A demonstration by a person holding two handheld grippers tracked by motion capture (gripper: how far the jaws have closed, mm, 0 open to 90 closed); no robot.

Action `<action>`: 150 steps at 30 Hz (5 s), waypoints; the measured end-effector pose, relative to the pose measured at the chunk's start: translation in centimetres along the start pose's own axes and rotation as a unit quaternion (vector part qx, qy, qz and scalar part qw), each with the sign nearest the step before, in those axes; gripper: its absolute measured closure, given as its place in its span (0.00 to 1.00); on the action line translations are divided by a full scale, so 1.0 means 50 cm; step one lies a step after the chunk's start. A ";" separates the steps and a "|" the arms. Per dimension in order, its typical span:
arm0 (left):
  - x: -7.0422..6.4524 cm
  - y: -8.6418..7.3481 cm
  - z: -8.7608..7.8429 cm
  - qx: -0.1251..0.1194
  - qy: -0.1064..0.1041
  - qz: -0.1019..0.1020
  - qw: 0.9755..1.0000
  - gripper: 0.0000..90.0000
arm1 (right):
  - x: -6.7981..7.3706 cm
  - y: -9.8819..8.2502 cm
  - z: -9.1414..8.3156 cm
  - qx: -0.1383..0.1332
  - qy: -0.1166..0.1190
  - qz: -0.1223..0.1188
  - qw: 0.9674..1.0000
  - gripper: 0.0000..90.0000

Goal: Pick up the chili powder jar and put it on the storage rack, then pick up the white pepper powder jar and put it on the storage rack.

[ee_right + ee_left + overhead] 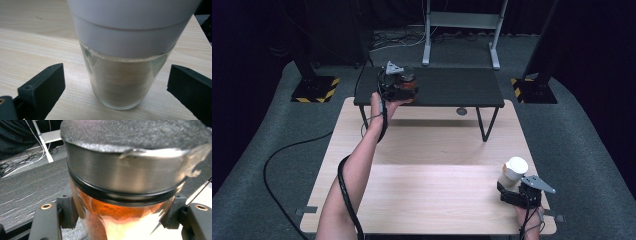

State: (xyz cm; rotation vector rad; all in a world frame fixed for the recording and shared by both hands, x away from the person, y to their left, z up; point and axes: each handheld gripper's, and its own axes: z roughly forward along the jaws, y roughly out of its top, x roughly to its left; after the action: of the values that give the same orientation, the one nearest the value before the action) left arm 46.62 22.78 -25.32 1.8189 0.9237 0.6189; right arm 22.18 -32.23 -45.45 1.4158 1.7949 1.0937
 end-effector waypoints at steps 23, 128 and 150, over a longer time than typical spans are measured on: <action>0.006 0.031 -0.015 0.069 -0.010 -0.010 0.998 0.08 | 0.001 0.000 0.000 0.000 -0.001 -0.001 1.000 0.00; -0.089 -0.487 -0.199 0.174 0.029 -0.027 0.984 0.01 | 0.044 0.002 0.003 0.005 -0.043 -0.036 0.998 0.00; -0.091 -0.487 -0.199 0.174 0.030 -0.028 0.984 0.01 | 0.027 0.040 0.001 -0.017 -0.028 -0.030 0.999 0.00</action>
State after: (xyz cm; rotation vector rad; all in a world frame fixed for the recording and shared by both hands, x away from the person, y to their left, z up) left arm 28.76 30.29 -43.64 2.0825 1.1770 0.5018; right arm 22.85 -30.70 -43.67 1.3508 1.7588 1.0396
